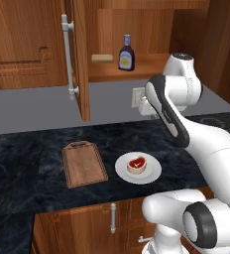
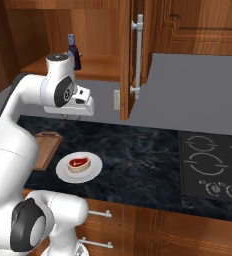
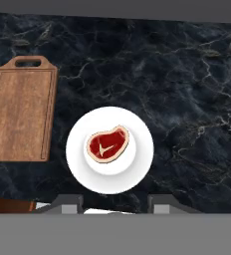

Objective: Pick the steak from the plate and place it on the cutting board. Then pick the condiment bottle from the cabinet and place it next to the cutting board.

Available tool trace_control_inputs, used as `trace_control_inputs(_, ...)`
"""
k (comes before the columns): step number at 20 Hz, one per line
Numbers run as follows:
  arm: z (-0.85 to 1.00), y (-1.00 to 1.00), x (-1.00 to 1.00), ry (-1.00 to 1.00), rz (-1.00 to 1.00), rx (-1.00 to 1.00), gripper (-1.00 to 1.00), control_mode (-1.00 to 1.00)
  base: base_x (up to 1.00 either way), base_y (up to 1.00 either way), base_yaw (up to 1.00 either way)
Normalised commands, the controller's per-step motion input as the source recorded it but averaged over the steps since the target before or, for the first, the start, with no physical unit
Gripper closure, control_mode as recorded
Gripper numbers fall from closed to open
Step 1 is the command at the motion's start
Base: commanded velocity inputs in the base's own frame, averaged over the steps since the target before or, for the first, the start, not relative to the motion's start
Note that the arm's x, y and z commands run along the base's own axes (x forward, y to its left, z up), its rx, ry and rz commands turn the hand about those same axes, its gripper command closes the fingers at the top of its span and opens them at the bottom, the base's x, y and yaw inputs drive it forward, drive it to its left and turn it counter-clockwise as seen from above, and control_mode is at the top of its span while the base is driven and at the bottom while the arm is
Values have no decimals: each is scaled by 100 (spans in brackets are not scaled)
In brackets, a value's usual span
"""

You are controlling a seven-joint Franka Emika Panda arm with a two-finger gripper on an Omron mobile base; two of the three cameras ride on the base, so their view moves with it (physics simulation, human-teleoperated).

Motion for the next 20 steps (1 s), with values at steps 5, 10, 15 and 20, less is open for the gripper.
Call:
trace_control_inputs(5,0,0,-4,0,0,0,-100,-100,0,0,0)
trace_control_inputs(10,-1,0,-14,0,0,0,-100,-100,0,0,0)
trace_control_inputs(15,-6,0,-20,0,0,0,-100,-100,0,0,0)
trace_control_inputs(20,-11,0,-19,0,0,0,-100,-100,0,0,0)
